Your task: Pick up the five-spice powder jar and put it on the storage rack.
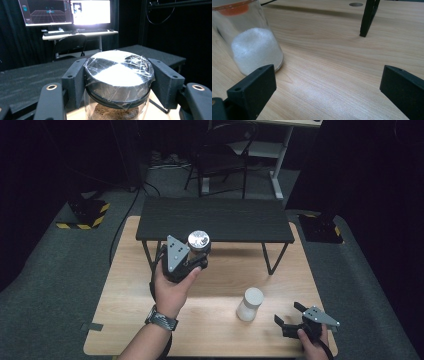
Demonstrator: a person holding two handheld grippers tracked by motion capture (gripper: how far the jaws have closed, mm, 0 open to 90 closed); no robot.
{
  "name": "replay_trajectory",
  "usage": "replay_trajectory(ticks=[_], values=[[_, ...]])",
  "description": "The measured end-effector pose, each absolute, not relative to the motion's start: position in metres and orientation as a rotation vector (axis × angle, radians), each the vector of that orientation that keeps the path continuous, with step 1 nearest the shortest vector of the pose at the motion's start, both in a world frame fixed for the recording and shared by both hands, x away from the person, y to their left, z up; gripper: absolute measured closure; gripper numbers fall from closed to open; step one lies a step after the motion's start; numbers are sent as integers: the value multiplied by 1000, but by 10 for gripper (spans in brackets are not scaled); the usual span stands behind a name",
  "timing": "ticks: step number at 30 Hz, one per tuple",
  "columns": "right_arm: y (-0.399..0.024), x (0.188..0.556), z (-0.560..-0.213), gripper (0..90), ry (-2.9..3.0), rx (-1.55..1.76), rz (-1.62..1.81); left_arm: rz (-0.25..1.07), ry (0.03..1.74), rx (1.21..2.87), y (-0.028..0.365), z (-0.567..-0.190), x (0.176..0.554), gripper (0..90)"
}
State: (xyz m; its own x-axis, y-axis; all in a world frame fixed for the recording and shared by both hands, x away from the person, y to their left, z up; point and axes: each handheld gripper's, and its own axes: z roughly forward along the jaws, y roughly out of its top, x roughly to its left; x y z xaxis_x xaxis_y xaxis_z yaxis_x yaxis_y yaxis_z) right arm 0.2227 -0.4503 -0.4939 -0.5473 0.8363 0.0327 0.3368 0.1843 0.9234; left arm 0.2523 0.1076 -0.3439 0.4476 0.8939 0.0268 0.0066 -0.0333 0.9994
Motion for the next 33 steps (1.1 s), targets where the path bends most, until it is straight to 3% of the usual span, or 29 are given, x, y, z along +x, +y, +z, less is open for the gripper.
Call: replay_trajectory(ticks=[33], values=[[-452,222,-495,1,1974,1090,1359,946,979,1388,99,-308,320,349]])
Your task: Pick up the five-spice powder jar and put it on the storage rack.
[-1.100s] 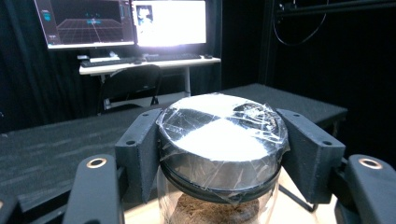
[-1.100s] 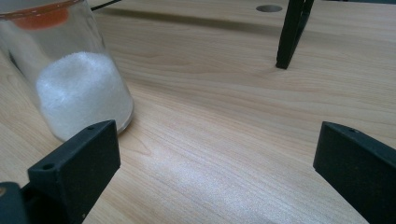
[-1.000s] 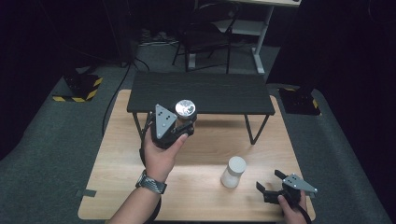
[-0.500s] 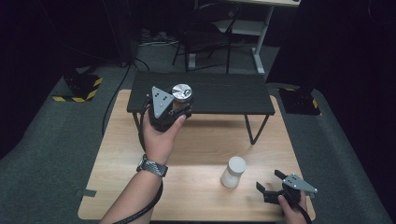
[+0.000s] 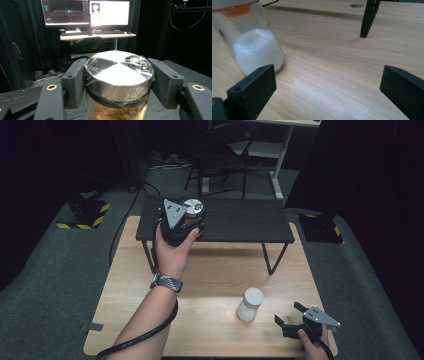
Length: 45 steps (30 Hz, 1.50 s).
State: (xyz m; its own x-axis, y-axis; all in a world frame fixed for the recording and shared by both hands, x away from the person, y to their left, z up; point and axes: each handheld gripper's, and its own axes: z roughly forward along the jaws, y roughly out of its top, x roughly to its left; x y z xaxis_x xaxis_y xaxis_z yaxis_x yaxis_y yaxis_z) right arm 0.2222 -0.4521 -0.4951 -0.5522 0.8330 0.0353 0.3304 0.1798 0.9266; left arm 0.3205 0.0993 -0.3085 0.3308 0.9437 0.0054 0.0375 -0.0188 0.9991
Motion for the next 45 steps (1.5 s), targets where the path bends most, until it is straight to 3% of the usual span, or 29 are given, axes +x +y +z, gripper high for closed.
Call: replay_trajectory(ticks=[17,45], values=[[-453,222,-496,0,1971,1094,1368,925,1035,1374,98,-314,343,349],[-453,221,-496,0,1971,1095,1366,916,1033,1398,99,-313,348,344]])
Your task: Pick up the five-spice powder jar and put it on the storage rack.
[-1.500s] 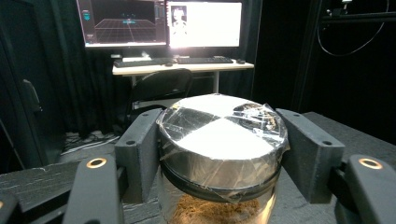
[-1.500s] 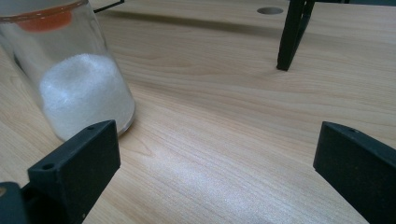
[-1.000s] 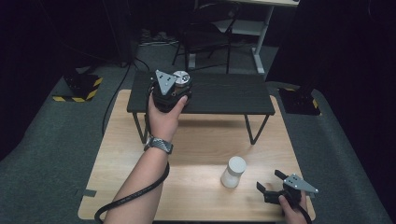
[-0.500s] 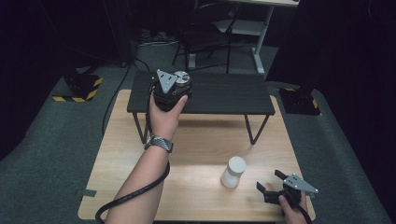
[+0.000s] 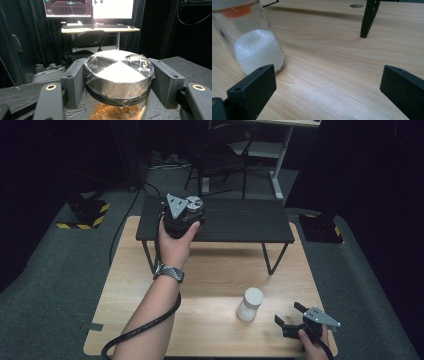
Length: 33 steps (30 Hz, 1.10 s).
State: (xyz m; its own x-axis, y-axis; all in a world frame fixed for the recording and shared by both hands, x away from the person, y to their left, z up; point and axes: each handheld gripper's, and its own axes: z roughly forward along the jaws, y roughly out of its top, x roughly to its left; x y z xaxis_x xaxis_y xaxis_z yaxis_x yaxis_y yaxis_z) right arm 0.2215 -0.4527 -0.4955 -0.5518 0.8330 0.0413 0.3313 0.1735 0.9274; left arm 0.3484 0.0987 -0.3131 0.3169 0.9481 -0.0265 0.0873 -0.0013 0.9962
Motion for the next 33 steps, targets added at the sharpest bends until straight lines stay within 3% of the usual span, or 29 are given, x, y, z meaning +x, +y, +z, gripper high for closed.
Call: replay_trajectory(ticks=[3,11,14,33], values=[[-453,222,-496,0,1970,1097,1369,902,1033,1396,100,-313,347,308],[-454,221,-496,0,1966,1100,1374,943,1045,1375,94,-312,341,72],[-454,221,-496,0,1966,1101,1376,935,1028,1379,95,-312,341,34],[-453,222,-495,0,1972,1102,1371,943,1011,1369,109,-316,329,4]])
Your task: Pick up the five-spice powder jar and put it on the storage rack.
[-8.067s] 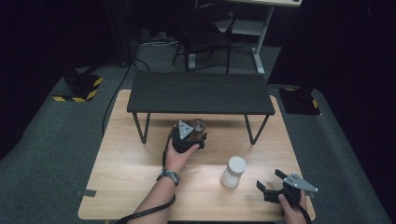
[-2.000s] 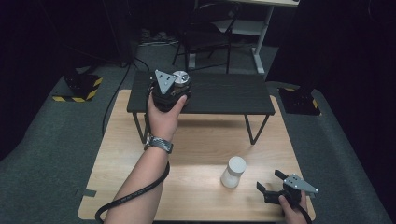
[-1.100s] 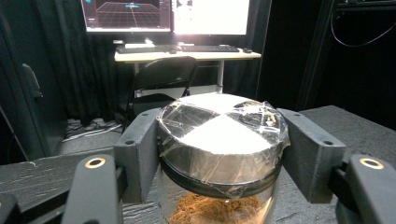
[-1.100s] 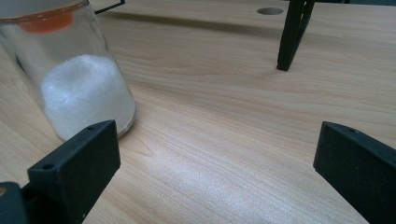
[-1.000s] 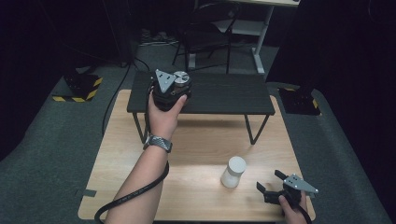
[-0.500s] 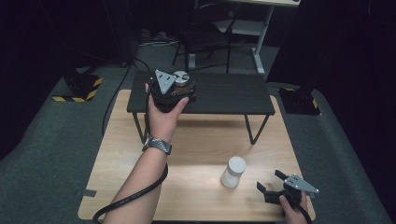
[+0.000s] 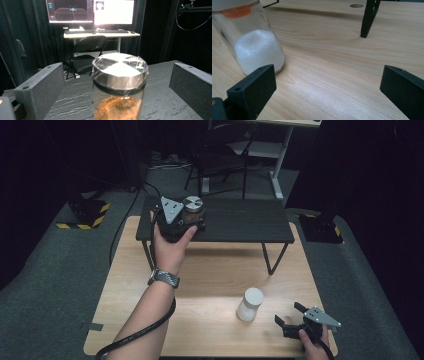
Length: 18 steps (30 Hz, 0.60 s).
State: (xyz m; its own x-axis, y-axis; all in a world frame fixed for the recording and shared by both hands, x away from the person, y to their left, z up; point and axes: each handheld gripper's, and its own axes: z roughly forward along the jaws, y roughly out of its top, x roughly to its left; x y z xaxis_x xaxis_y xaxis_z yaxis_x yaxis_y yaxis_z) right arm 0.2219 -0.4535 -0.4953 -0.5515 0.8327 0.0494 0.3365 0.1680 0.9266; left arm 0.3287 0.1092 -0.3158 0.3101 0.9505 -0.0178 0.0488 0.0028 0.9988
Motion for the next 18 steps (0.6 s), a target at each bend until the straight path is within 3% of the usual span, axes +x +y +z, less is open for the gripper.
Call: replay_trajectory(ticks=[18], values=[[-449,224,-489,0,2002,1122,1313,950,972,1380,131,-338,296,4]])
